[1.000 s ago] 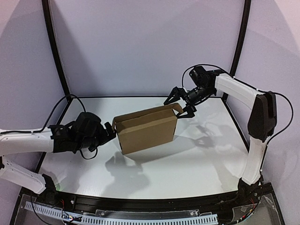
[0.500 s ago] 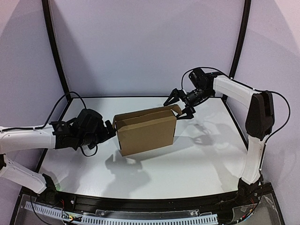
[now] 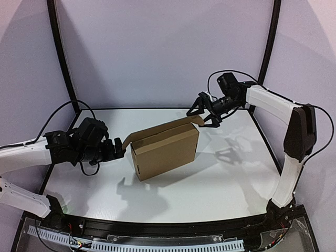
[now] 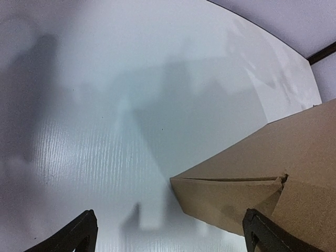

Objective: Fold the paper box

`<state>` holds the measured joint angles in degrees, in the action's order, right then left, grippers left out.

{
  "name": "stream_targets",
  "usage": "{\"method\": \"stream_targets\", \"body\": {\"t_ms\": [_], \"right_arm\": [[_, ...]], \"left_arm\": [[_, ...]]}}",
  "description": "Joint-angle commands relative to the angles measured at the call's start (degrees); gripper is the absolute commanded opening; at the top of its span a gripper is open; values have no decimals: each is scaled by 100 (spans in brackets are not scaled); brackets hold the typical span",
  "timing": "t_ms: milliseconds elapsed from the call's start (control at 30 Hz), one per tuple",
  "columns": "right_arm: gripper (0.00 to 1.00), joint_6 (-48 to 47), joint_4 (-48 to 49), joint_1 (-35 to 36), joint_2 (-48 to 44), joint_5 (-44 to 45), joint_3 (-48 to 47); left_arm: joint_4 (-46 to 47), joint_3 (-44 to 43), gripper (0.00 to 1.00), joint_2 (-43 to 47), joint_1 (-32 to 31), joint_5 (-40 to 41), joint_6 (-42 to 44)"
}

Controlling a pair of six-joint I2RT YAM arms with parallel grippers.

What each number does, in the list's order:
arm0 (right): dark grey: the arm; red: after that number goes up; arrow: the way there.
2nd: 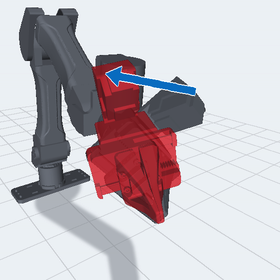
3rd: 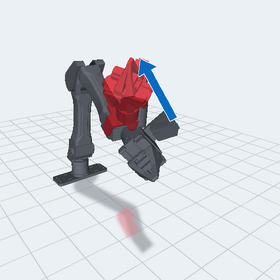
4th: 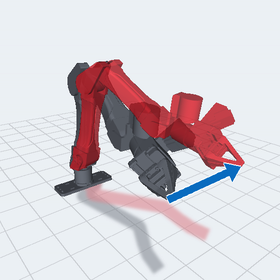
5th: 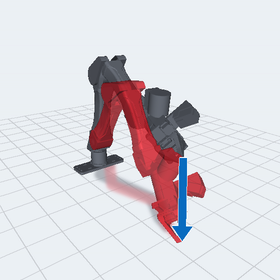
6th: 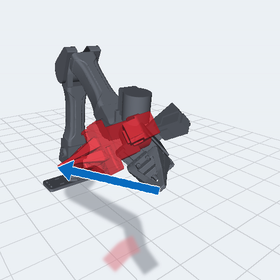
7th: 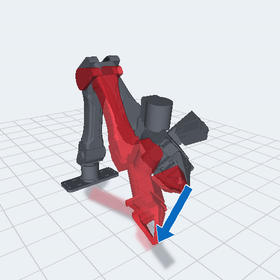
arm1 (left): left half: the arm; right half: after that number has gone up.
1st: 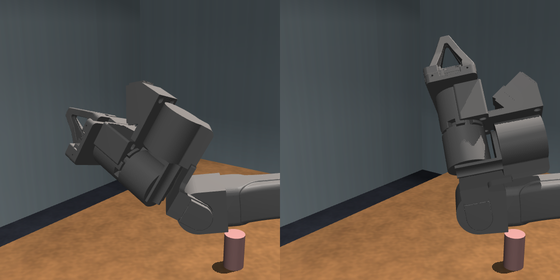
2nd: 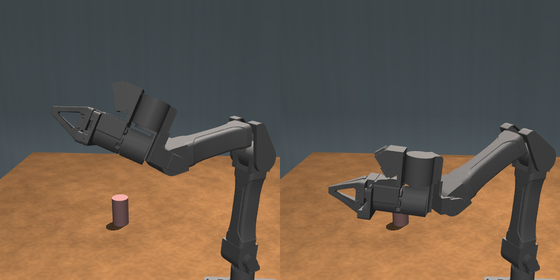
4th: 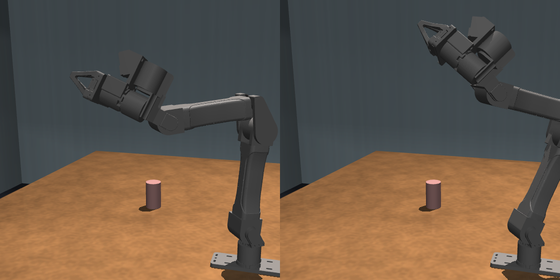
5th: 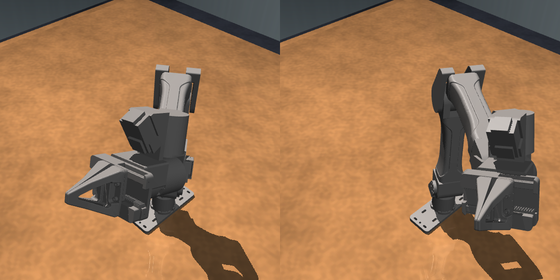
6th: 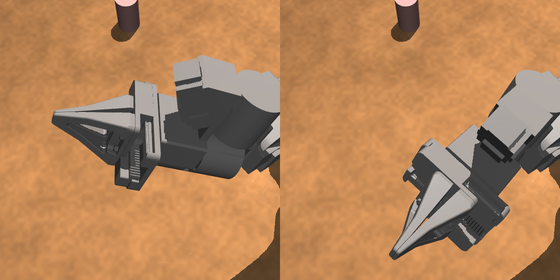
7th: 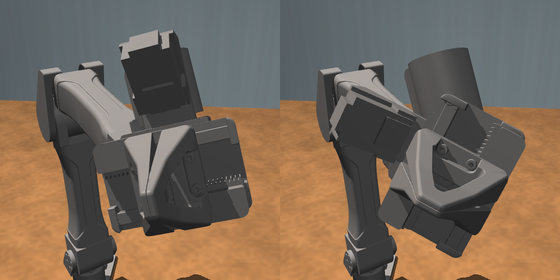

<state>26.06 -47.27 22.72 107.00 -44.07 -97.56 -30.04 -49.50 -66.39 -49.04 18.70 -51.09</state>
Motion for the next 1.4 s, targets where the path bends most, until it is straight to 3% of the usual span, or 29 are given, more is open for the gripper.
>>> {"method": "stream_targets", "body": {"t_ms": [0,133,300,500,633,667,767,1000,1167,1233,1367], "right_arm": [[98,-245,621,-139,-380,264,347],[98,-392,1006,-190,-495,205,309],[98,-1213,1358,-256,-707,-44,356],[98,-2924,2978,-277,-1889,528,1718],[97,-4695,1445,-278,-1745,432,901],[94,-5015,739,-277,-1630,542,589],[90,-5567,-113,-270,-1399,964,103],[84,-6080,-606,66,-1215,1603,-42],[76,-5962,-641,264,-925,2023,-225],[74,-5922,-688,389,-800,2283,-387],[66,-5595,-660,506,-594,2534,-595]], "left_arm": [[-541,-192,99,190,-27,-123,489],[-585,-327,99,377,-23,-205,781],[-366,-267,99,832,-26,-890,1118],[-1200,-470,99,1713,-27,-436,1557],[-1375,-965,99,1718,-27,-405,1625],[-1470,-1057,99,1520,-27,-460,1619],[-1946,-1753,91,641,-86,-588,1571],[-3374,-3739,74,-1131,-336,30,1663],[-3534,-3909,59,-1443,-359,-52,1669],[-3619,-4005,49,-1499,-368,15,1633],[-3609,-4043,43,-1586,-370,-60,1640]]}}
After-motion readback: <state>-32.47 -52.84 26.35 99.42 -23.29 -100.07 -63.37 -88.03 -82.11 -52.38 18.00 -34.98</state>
